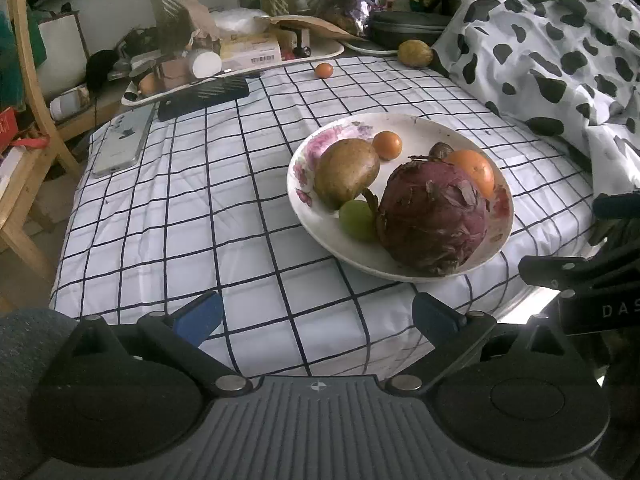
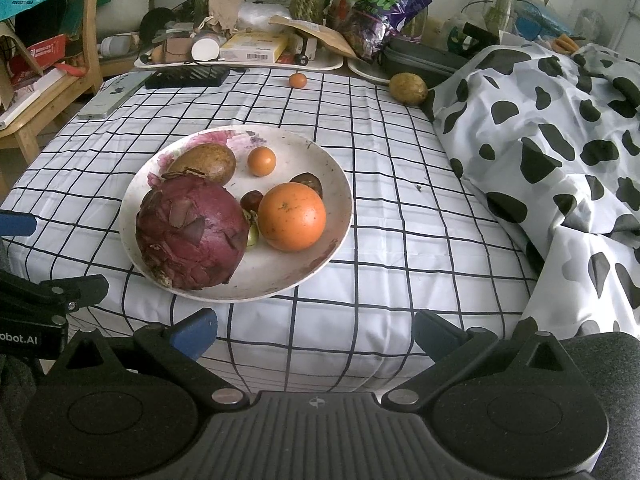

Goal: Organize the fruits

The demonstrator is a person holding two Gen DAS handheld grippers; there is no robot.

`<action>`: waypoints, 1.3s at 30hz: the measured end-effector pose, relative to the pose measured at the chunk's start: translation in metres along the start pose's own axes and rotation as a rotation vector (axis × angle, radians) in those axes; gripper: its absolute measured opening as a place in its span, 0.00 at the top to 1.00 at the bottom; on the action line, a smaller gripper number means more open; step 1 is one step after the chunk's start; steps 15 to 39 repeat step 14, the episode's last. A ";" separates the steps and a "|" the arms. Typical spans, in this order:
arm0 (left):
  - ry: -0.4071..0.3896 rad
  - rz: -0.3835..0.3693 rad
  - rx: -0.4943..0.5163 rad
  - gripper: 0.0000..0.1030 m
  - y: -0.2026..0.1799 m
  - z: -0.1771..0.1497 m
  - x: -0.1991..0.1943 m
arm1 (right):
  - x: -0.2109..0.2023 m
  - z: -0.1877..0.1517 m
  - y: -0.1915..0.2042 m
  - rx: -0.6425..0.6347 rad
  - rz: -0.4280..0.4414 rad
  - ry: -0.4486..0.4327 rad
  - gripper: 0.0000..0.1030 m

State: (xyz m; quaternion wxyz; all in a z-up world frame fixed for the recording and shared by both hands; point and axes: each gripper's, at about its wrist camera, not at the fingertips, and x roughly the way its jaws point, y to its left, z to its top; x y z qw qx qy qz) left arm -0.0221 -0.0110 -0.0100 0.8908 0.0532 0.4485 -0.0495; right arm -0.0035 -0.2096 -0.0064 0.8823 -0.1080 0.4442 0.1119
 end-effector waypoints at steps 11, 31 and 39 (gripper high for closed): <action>-0.011 0.021 -0.014 0.00 0.002 0.000 -0.002 | 0.000 0.000 0.001 -0.001 -0.001 0.001 0.00; -0.008 0.023 -0.025 0.00 0.004 0.000 -0.001 | 0.000 -0.001 0.001 -0.002 -0.001 0.002 0.00; -0.008 0.023 -0.025 0.00 0.004 0.000 -0.001 | 0.000 -0.001 0.001 -0.002 -0.001 0.002 0.00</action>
